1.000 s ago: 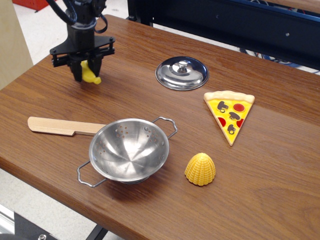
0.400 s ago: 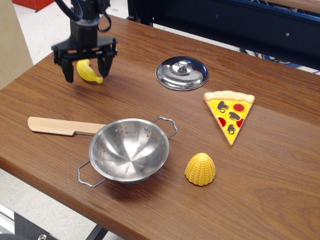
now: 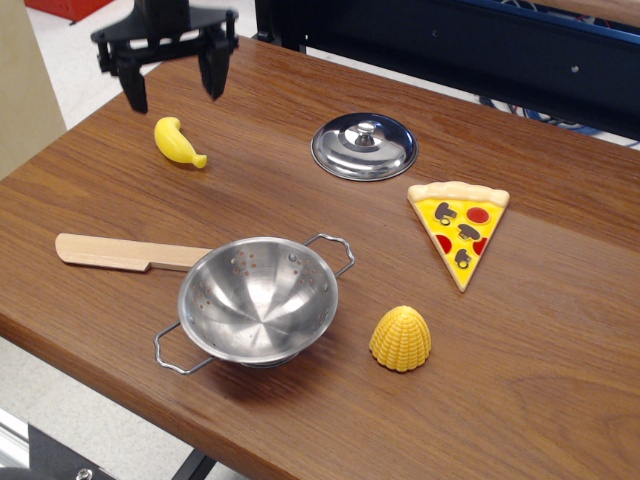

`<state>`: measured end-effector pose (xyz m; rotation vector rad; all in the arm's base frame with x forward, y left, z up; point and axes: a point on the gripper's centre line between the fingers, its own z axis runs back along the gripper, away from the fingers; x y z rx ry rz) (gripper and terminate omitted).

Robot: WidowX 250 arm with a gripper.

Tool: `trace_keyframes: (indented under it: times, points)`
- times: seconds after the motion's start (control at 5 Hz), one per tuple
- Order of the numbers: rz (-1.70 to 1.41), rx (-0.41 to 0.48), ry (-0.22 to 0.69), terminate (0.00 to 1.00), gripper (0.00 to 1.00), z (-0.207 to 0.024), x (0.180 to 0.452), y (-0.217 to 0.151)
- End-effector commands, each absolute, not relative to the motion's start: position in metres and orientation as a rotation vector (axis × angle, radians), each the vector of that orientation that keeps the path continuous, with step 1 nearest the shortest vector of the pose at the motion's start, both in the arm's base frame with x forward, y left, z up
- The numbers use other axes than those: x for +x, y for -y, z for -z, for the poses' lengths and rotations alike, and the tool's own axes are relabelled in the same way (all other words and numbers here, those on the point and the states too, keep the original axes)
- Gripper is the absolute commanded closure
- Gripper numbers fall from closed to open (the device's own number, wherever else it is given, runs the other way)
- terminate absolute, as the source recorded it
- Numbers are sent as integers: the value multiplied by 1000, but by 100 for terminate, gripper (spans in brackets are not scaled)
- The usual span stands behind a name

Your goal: Take banana out of colander

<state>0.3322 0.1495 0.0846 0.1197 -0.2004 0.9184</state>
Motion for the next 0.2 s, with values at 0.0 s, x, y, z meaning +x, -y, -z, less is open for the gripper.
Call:
trace_keyframes:
  times: [0.0]
  points:
    - [-920, 113, 286, 100, 0, -116, 339, -157]
